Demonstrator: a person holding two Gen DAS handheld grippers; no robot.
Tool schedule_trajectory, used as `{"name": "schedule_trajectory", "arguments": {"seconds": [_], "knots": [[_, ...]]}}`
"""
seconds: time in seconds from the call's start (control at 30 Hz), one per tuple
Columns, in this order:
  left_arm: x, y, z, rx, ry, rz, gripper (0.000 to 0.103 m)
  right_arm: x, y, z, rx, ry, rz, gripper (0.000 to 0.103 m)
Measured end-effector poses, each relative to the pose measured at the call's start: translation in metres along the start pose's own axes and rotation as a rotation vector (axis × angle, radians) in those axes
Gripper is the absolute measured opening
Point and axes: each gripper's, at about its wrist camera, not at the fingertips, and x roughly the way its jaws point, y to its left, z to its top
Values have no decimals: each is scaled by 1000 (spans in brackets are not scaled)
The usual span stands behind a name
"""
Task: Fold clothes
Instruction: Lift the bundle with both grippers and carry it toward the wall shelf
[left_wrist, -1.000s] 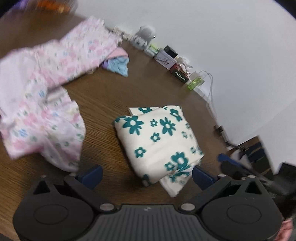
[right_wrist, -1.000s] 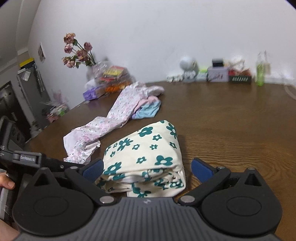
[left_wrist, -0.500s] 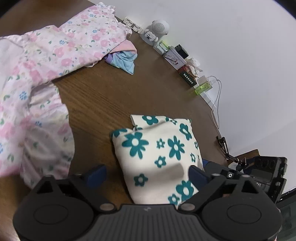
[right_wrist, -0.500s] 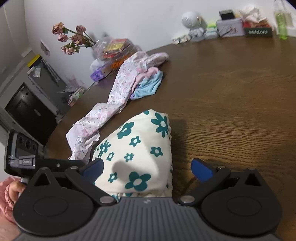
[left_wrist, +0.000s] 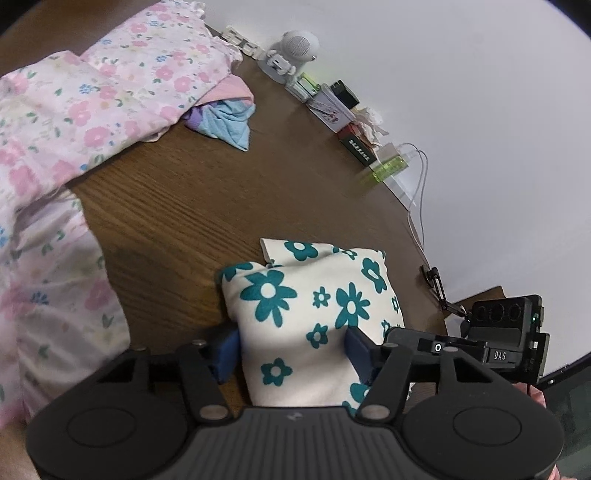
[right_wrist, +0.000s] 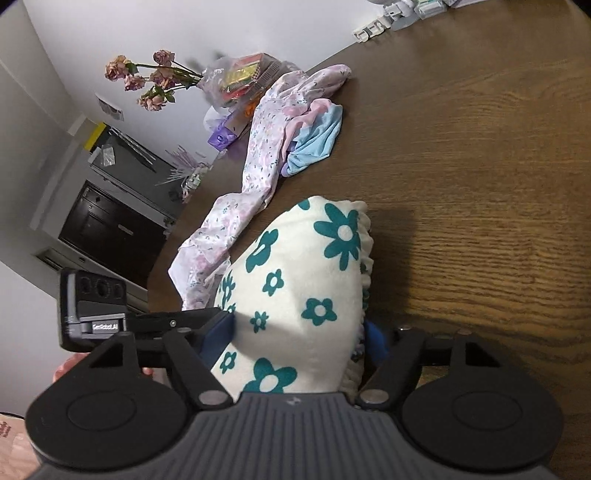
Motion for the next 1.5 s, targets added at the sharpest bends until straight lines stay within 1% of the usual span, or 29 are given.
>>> {"name": "schedule_trajectory", "arguments": {"seconds": [0.1,0.3,0.37,0.5,0.6,0.73,0.9,1.03,1.13,1.3,1.4,1.5], "knots": [[3,3,5,12,20,-23,60,-1,-3,0,32,-10,9,71],[4,13,11,-16,44,-74,61,-4,-5,-12,84,-46,22,66],[5,16,12,-25,52,-91,61,-5,-4,-17,90,-60,21,65],[7,20,11,-41,47,-124,62,-5,0,-25,102,-83,7,65],[9,18,9,-30,31,-133,60,-6,2,-30,115,-101,-1,63],[10,17,5,-18,9,-123,46,-9,0,-39,139,-137,3,55],[6,8,3,16,-8,-125,33,-13,4,-50,152,-177,5,48],[5,-2,1,49,-13,-133,29,-20,7,-55,152,-208,2,44],[5,-7,1,52,-18,-153,28,-26,8,-58,154,-232,4,43],[6,-23,11,73,-38,-176,28,-39,13,-52,139,-275,3,42],[5,-33,24,86,-60,-191,28,-49,18,-38,113,-302,-2,42],[6,-44,44,96,-87,-204,28,-58,23,-18,84,-328,-2,42]]}}
